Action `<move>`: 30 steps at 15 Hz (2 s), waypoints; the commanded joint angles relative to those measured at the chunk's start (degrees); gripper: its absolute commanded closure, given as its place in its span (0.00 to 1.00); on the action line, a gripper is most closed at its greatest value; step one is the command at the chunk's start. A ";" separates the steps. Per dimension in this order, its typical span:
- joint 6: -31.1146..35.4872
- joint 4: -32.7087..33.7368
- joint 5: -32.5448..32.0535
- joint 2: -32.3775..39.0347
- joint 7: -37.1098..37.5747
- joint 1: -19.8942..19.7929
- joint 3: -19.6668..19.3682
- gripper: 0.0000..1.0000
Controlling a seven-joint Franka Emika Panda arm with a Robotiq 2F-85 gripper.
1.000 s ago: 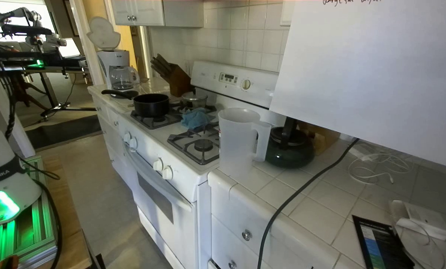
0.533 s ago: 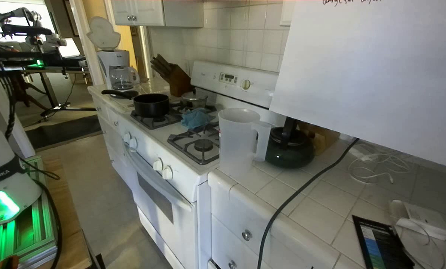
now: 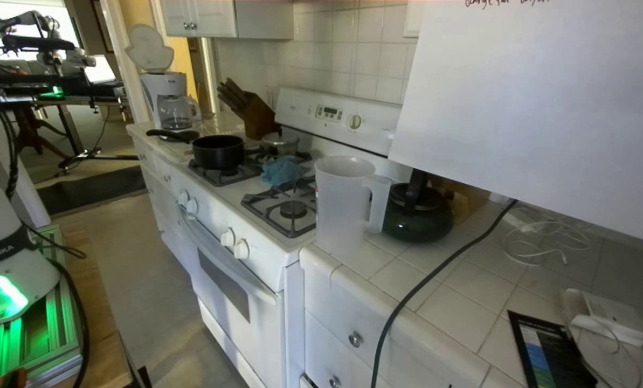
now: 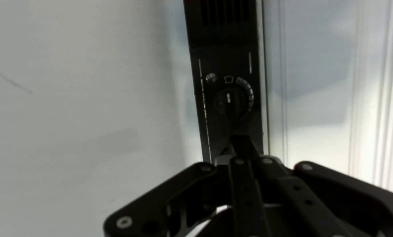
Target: Flip the switch at the top
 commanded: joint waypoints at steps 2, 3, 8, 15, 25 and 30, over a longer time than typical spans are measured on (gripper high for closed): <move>-0.51 -4.83 -2.55 -2.93 0.53 -0.12 -1.11 1.00; -0.42 -5.24 -2.99 -2.89 0.65 -0.08 -1.31 1.00; 0.90 -5.16 -4.26 -1.70 0.86 0.36 -1.47 1.00; 2.79 -3.72 -5.90 0.07 1.83 1.04 -1.46 1.00; 5.04 0.54 -7.15 3.25 3.13 7.38 -6.85 1.00; 5.97 3.66 -7.25 5.15 3.69 8.58 -7.81 1.00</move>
